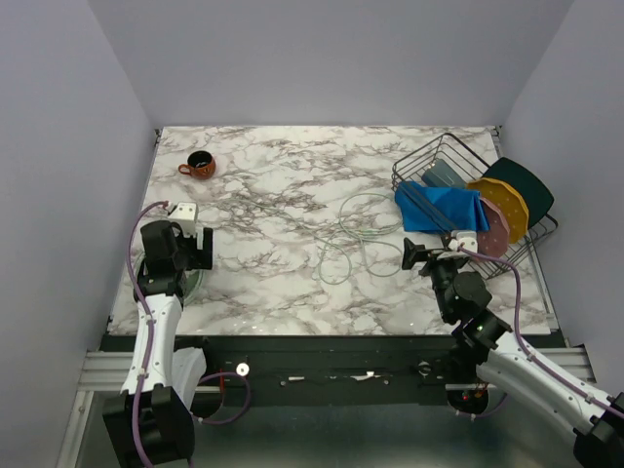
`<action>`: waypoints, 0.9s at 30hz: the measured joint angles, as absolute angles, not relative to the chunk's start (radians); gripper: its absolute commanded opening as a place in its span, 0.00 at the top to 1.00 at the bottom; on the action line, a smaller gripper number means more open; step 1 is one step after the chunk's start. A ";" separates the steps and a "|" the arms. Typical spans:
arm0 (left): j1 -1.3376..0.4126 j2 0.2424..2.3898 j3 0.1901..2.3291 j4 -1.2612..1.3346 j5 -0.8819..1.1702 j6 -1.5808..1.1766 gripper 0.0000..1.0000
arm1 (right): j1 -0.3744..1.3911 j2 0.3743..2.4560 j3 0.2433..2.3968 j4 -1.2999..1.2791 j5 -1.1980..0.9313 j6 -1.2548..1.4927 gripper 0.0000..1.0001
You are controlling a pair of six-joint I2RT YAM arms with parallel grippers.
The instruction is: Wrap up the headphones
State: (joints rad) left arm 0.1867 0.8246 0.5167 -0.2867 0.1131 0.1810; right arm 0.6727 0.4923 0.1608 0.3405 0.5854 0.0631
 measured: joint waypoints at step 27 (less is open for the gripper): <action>0.417 1.327 0.857 -0.280 0.028 0.250 0.01 | 0.673 0.509 0.161 0.341 0.585 0.063 0.00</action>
